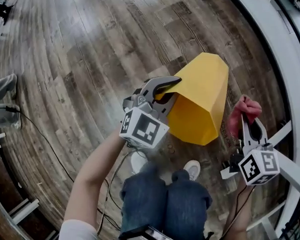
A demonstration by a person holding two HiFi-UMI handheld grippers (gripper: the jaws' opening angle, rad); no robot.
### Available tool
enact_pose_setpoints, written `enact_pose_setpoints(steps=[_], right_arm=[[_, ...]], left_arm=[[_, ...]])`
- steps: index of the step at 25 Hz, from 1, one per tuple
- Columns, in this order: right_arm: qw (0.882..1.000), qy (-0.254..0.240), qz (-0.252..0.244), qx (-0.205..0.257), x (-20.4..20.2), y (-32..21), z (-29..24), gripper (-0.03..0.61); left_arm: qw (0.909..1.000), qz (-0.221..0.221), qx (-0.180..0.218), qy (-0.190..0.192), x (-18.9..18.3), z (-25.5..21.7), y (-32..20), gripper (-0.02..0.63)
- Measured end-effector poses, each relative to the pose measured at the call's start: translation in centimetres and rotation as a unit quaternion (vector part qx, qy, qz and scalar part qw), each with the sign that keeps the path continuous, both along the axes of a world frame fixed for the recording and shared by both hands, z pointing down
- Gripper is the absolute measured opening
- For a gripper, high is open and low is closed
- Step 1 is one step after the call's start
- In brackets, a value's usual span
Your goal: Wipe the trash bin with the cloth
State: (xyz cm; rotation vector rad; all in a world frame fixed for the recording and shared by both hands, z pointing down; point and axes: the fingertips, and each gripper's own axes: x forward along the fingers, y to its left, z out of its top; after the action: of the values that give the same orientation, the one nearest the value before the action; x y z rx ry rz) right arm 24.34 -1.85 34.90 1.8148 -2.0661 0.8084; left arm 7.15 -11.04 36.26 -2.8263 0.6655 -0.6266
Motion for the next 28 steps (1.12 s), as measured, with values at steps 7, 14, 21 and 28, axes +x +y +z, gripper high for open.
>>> enact_pose_setpoints(steps=[7, 14, 21, 28], right_arm=[[0.996, 0.026, -0.032, 0.085, 0.9, -3.7, 2.1, 0.051], [0.99, 0.019, -0.12, 0.074, -3.2, -4.3, 4.5, 0.051], [0.97, 0.1, -0.216, 0.046, -10.7, -4.3, 6.5, 0.051], [0.971, 0.084, -0.224, 0.003, -14.5, -5.7, 10.1, 0.051]], left_arm=[[0.9946, 0.081, 0.01, 0.064, 1.5, 2.9, -0.6, 0.012], [0.9877, 0.059, -0.04, 0.139, -1.7, 5.9, -1.9, 0.018], [0.99, 0.023, -0.063, 0.124, -5.0, 9.6, -3.1, 0.021], [0.9887, -0.066, -0.121, 0.058, -10.3, 15.2, -5.1, 0.138]])
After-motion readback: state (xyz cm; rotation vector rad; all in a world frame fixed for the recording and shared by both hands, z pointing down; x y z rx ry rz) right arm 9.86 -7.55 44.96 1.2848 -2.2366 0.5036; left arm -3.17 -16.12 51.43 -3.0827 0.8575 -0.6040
